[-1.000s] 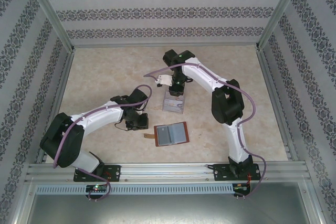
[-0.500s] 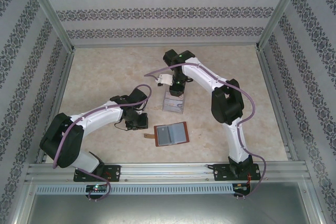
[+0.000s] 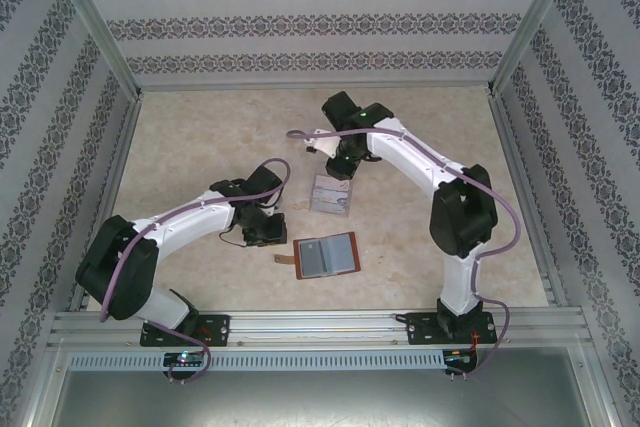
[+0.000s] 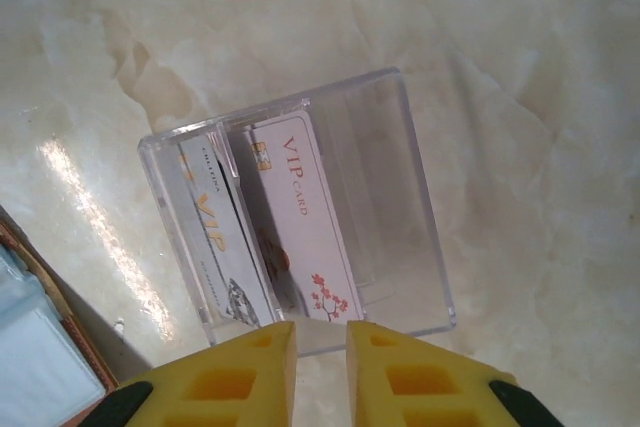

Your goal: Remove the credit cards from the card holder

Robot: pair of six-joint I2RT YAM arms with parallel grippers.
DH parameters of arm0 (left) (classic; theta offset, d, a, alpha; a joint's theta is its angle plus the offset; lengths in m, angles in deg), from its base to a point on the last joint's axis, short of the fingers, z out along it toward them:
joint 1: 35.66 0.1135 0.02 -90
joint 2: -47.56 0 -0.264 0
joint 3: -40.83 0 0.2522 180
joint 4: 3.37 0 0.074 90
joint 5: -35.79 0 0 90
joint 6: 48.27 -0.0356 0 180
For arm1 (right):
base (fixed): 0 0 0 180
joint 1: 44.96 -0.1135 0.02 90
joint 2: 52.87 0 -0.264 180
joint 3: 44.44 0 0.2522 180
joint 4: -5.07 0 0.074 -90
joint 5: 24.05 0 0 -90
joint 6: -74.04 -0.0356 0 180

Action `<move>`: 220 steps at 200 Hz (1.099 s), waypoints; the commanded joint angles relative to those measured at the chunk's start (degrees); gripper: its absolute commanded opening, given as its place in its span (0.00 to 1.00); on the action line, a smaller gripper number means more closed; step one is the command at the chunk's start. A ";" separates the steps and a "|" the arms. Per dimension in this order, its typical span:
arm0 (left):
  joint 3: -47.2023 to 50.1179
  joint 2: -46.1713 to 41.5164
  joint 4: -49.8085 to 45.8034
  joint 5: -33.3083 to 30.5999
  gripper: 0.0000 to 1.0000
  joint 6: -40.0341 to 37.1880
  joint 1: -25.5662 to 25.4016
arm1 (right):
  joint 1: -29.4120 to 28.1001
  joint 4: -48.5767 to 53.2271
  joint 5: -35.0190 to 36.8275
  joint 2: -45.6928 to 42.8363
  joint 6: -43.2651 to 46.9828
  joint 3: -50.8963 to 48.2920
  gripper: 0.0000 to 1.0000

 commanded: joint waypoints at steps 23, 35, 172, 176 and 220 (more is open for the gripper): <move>-1.63 2.50 0.78 1.88 0.17 -0.04 -2.09 | -2.63 -9.60 0.36 -5.76 -19.21 -8.90 0.22; -1.62 3.24 1.32 2.07 0.17 0.05 -2.60 | -3.10 -12.92 -1.36 -7.37 -24.34 -12.12 0.22; 0.79 8.07 3.94 2.39 0.16 -0.03 -4.64 | -10.75 -35.17 -7.85 -25.28 -56.87 -41.04 0.22; 0.92 8.06 3.92 2.28 0.16 -0.03 -4.63 | -11.06 -35.58 -8.05 -25.62 -57.70 -41.67 0.22; 2.04 7.58 4.06 1.60 0.16 -0.19 -4.63 | -14.26 -39.75 -7.66 -29.33 -64.08 -47.80 0.22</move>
